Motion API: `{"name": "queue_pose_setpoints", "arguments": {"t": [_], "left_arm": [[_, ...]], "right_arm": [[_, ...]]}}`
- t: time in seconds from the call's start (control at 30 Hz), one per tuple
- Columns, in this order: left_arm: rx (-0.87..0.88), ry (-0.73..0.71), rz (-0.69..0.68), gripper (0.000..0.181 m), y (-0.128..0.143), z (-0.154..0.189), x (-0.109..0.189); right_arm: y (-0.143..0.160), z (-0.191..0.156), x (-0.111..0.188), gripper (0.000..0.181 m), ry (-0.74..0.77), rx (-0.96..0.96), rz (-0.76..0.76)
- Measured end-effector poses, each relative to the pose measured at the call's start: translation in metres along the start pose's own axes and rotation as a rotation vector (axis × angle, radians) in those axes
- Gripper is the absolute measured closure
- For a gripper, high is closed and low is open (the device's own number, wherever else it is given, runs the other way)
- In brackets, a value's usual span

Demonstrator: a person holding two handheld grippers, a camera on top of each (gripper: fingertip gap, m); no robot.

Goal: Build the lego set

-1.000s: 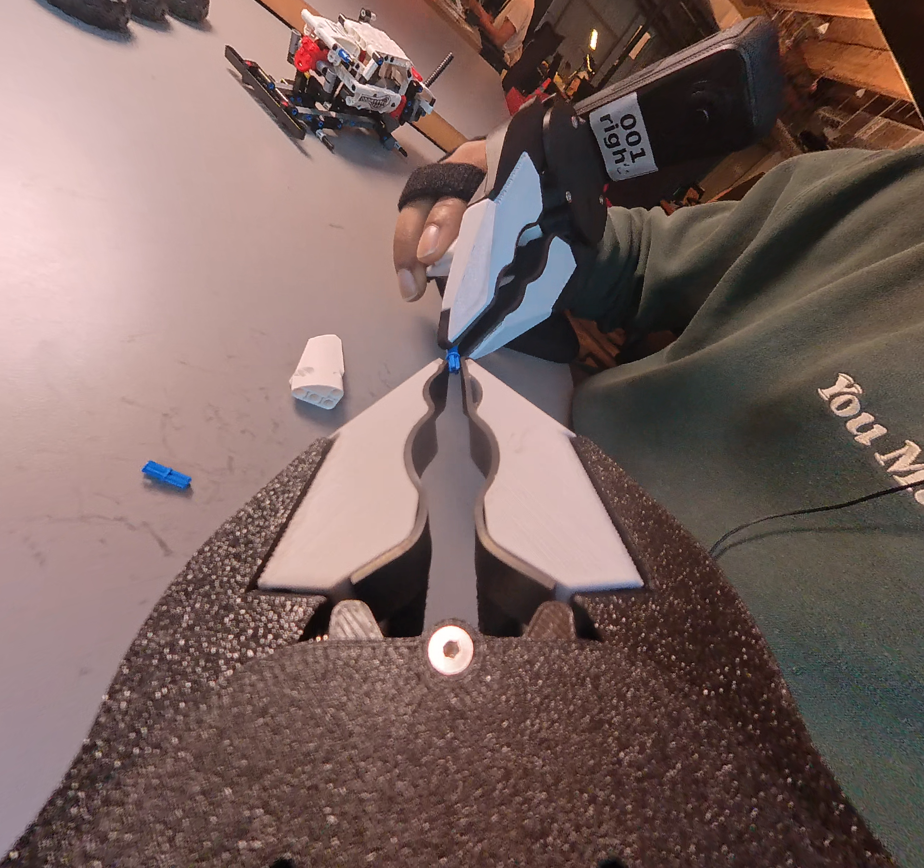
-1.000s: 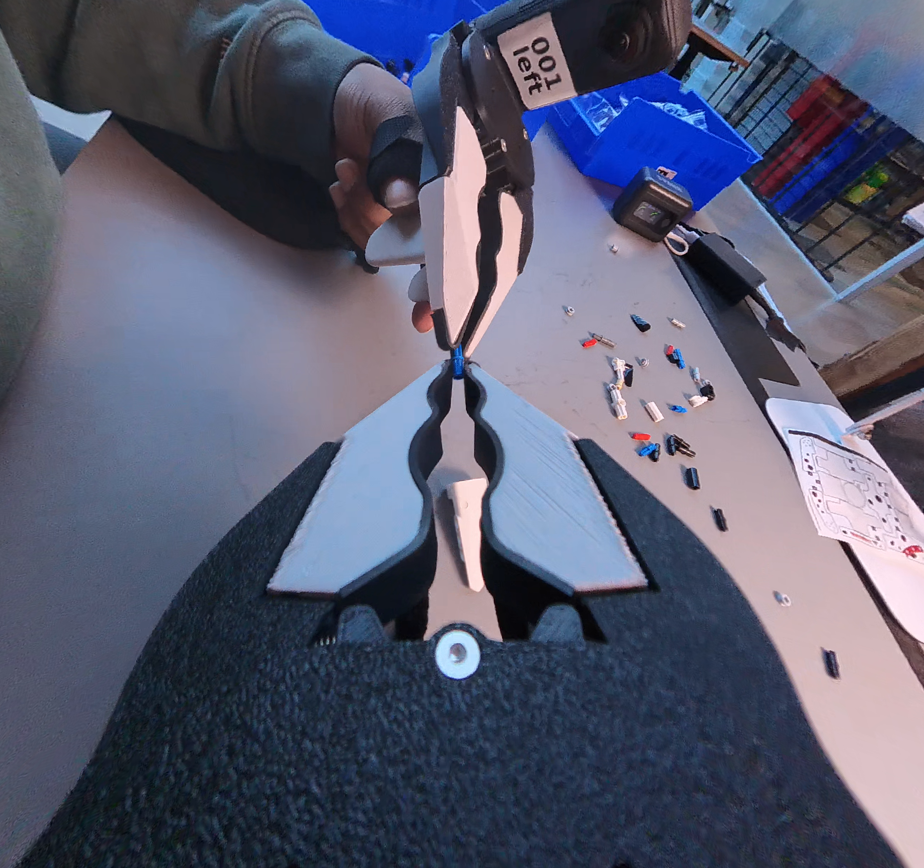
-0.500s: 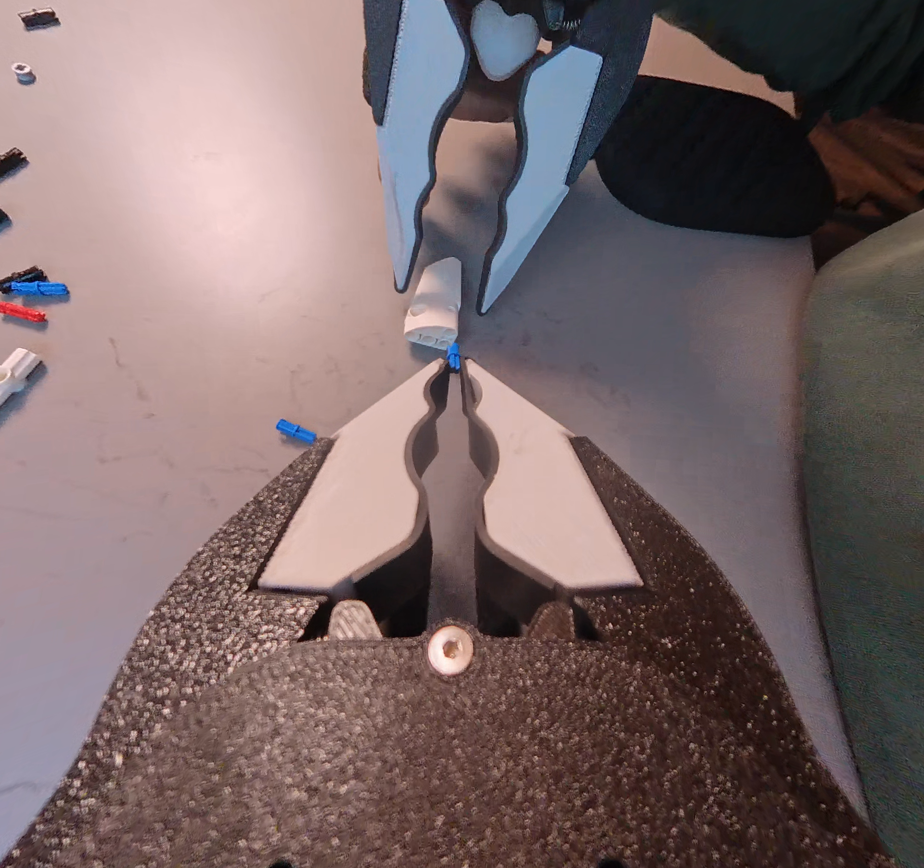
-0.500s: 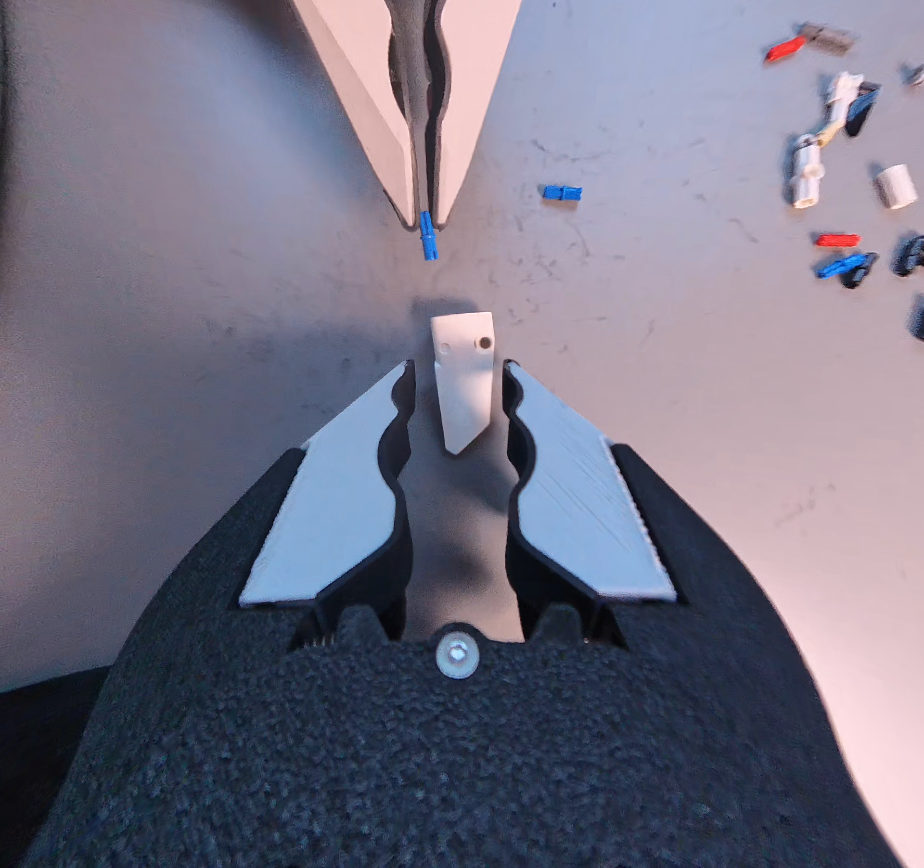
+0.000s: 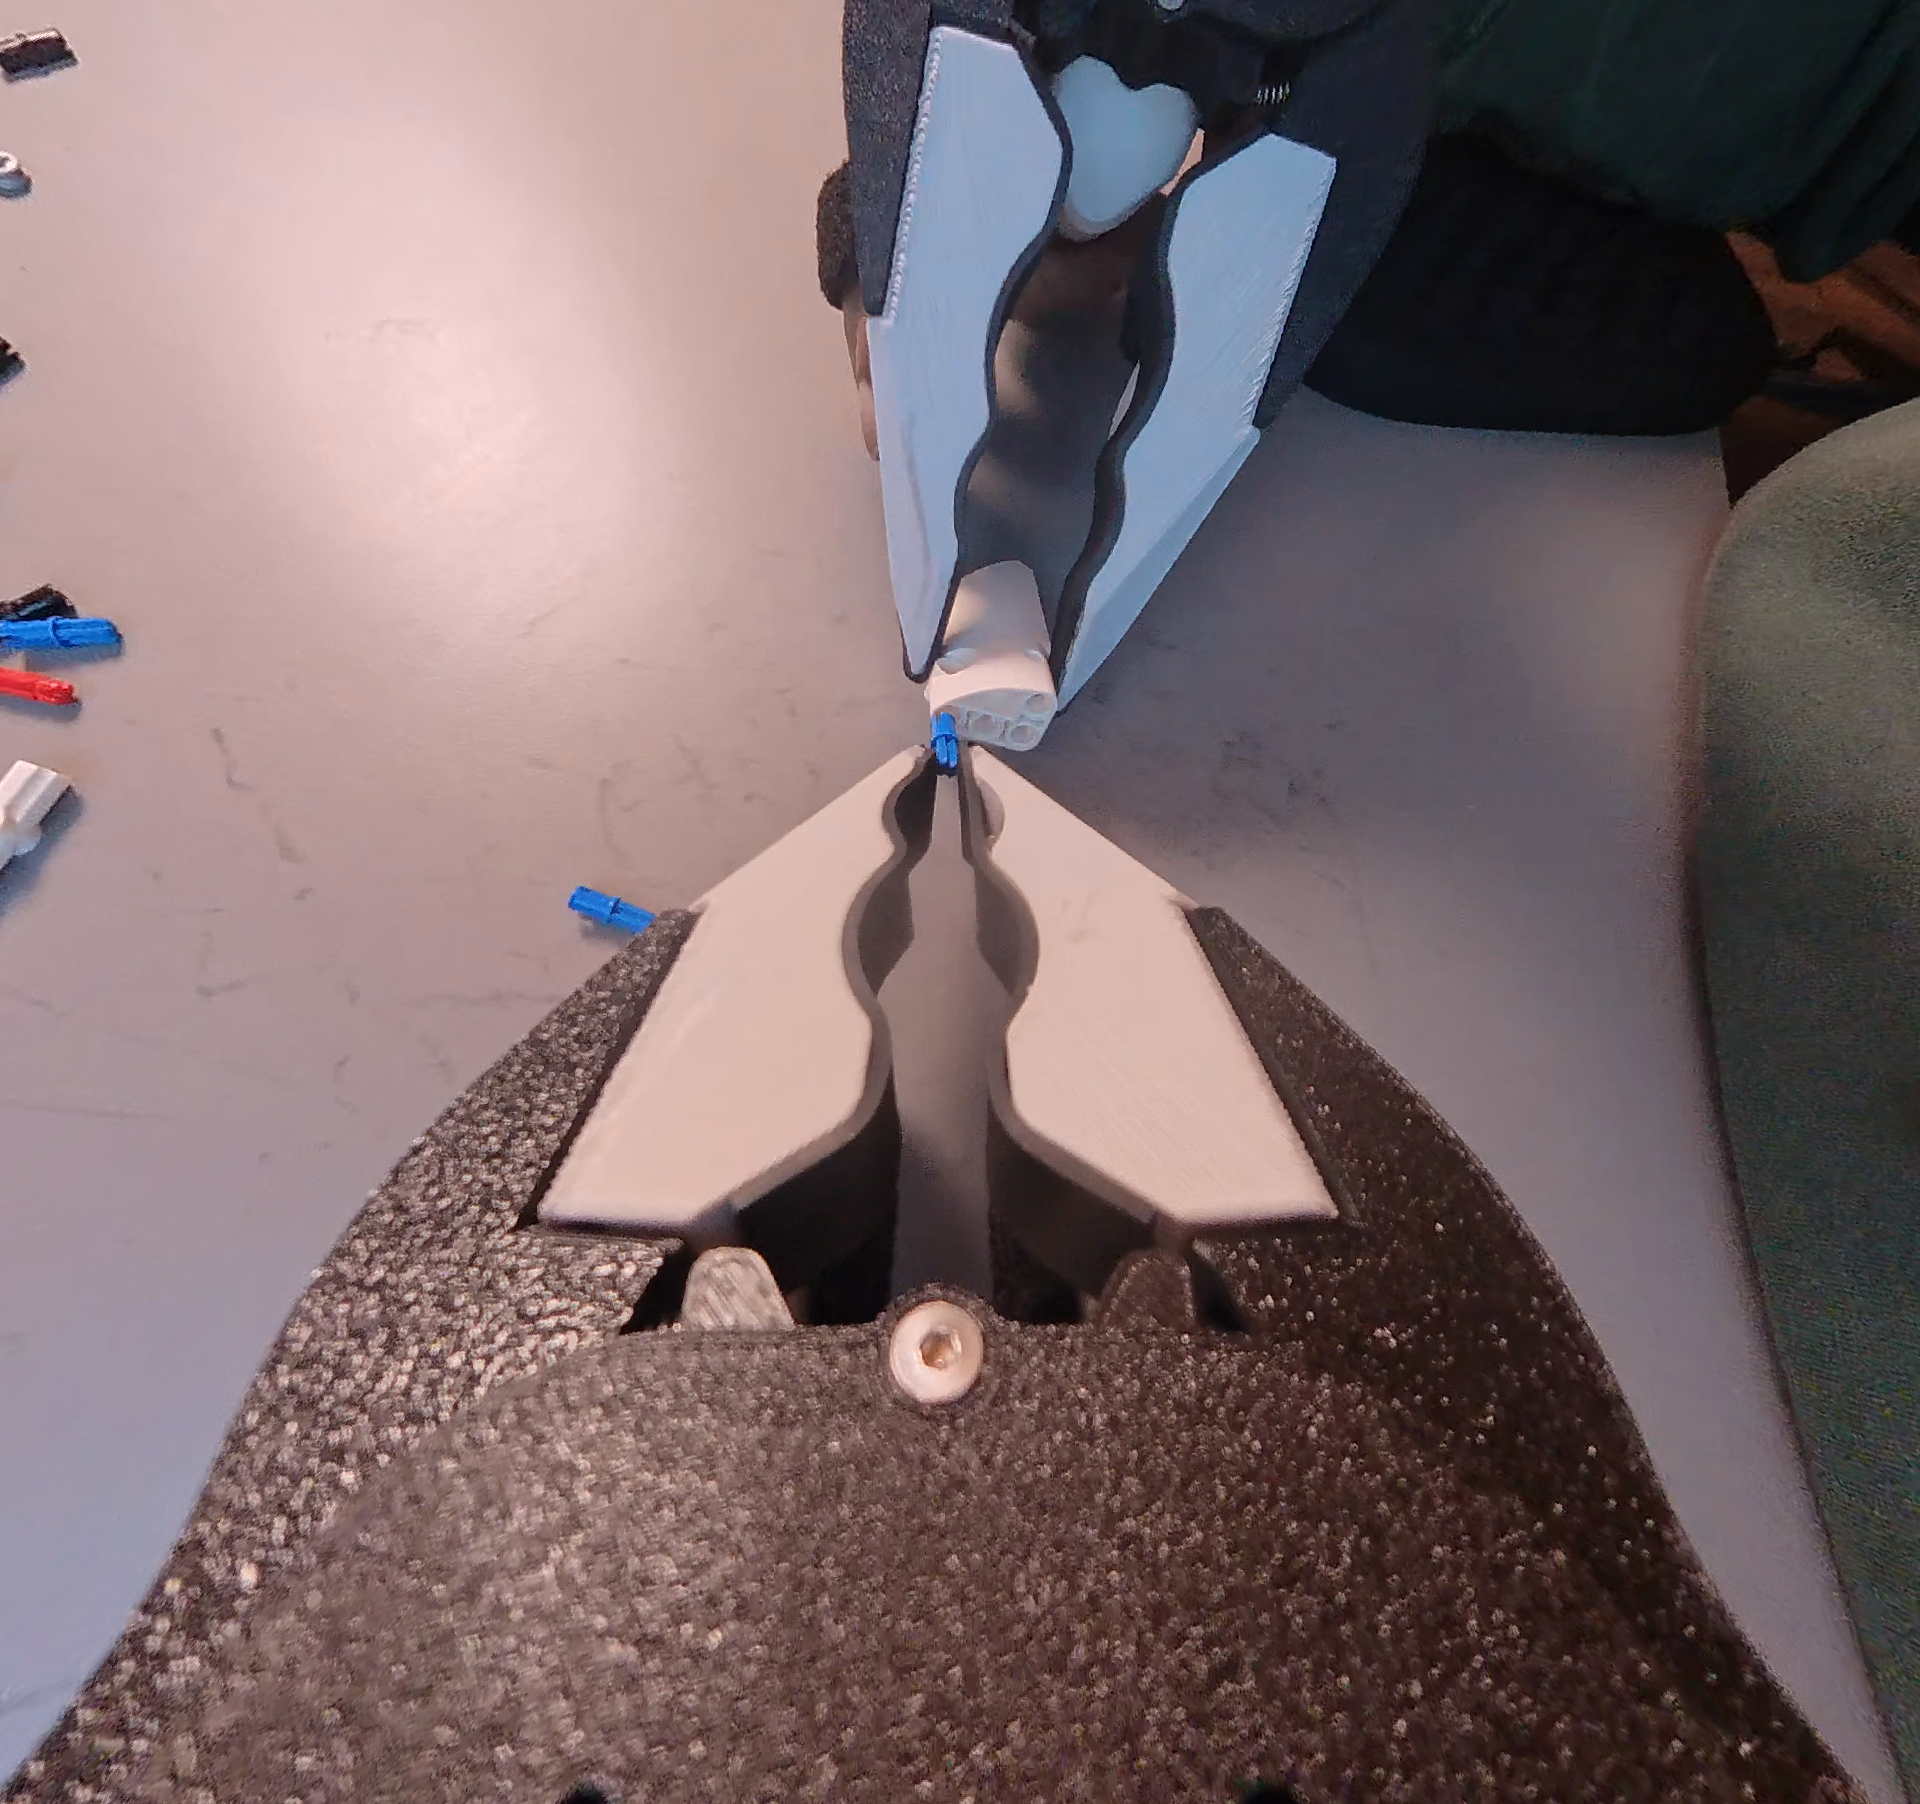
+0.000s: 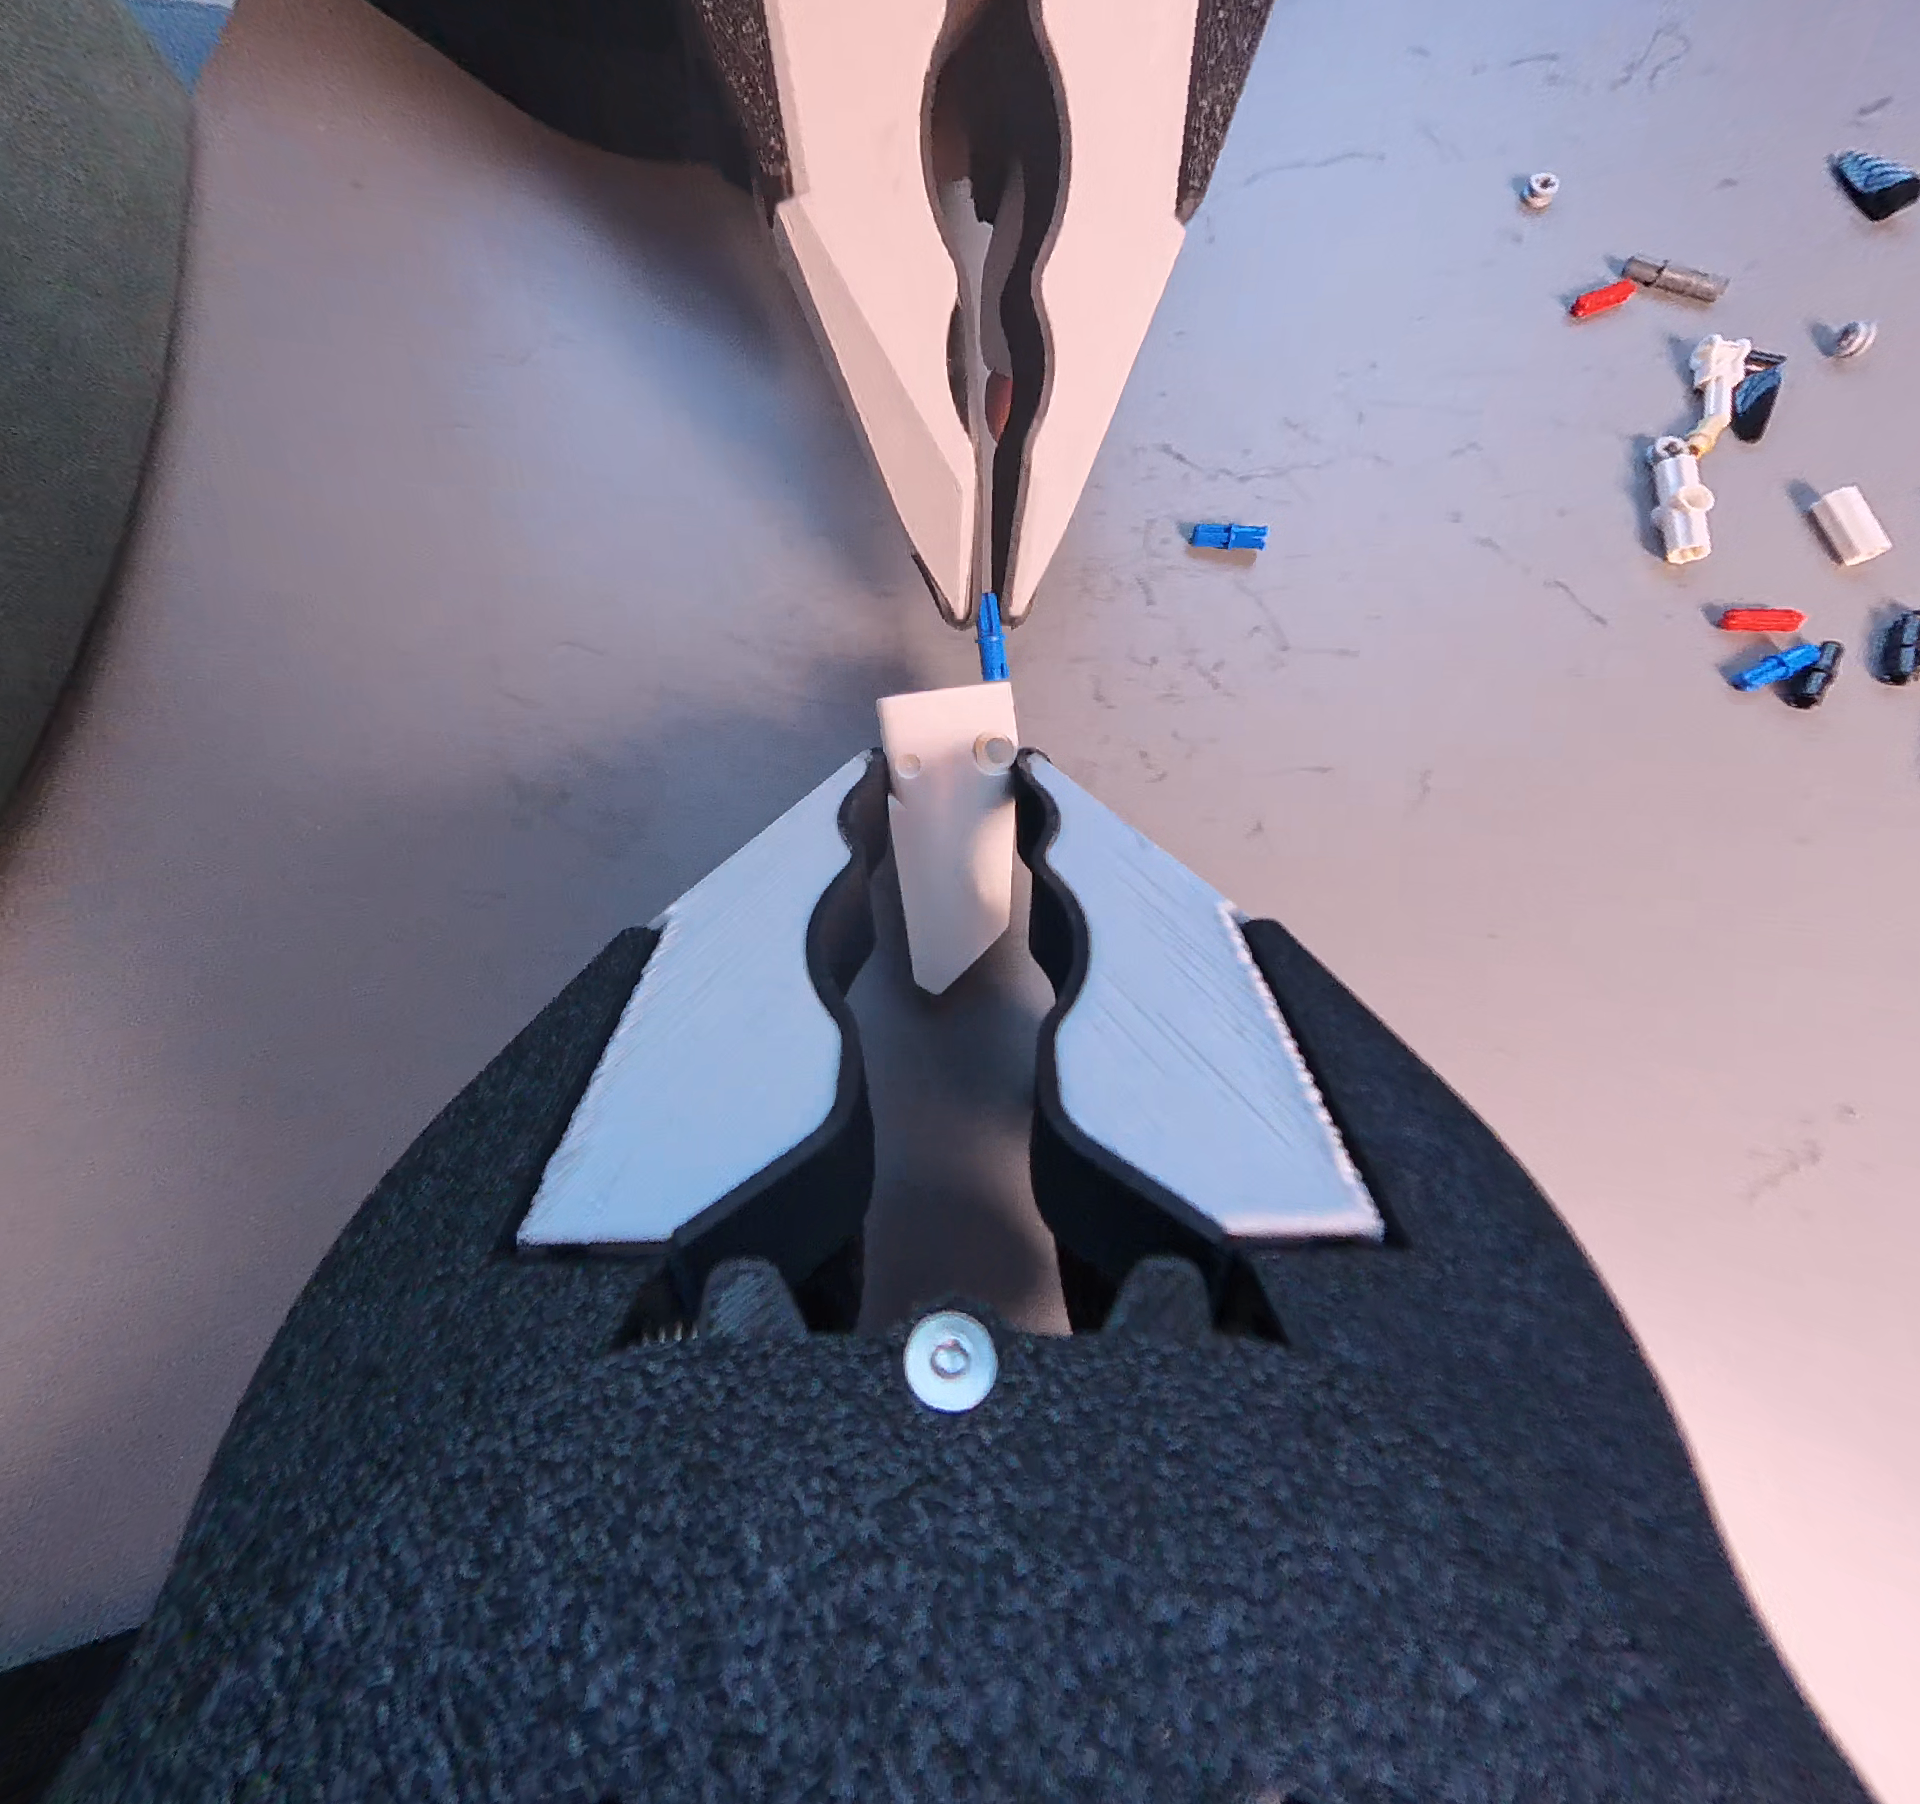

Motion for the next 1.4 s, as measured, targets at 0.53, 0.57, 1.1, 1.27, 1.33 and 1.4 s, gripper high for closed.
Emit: {"name": "queue_pose_setpoints", "arguments": {"t": [0.53,0.57,1.1,1.27,1.33,1.4], "left_arm": [[-0.038,0.016,0.105,0.178,-0.01,0.006,0.009],[-0.045,0.016,0.139,0.178,-0.013,0.006,0.012],[-0.076,0.061,0.413,0.178,-0.035,0.017,0.037],[-0.07,0.083,0.439,0.178,-0.036,0.018,0.039],[-0.073,0.092,0.447,0.179,-0.039,0.021,0.039],[-0.075,0.092,0.452,0.178,-0.041,0.023,0.037]], "right_arm": [[-0.006,-0.004,0.009,0.158,0.002,-0.003,0.11],[-0.008,-0.004,0.013,0.158,-0.005,-0.017,0.145],[-0.028,-0.008,0.042,0.158,-0.078,-0.096,0.393],[-0.032,-0.01,0.043,0.158,-0.038,-0.066,0.387],[-0.034,-0.012,0.045,0.159,-0.048,-0.062,0.397],[-0.034,-0.014,0.043,0.159,-0.047,-0.053,0.393]]}}
Point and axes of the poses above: each gripper's, where its closed fingertips meet, x back along the fingers, y out of its underside, z = x × y across the jaws, the point moved 4 cm from there along x, back along the fingers, and after that the axes turned 8 degrees about -z, right-handed, at the moved point
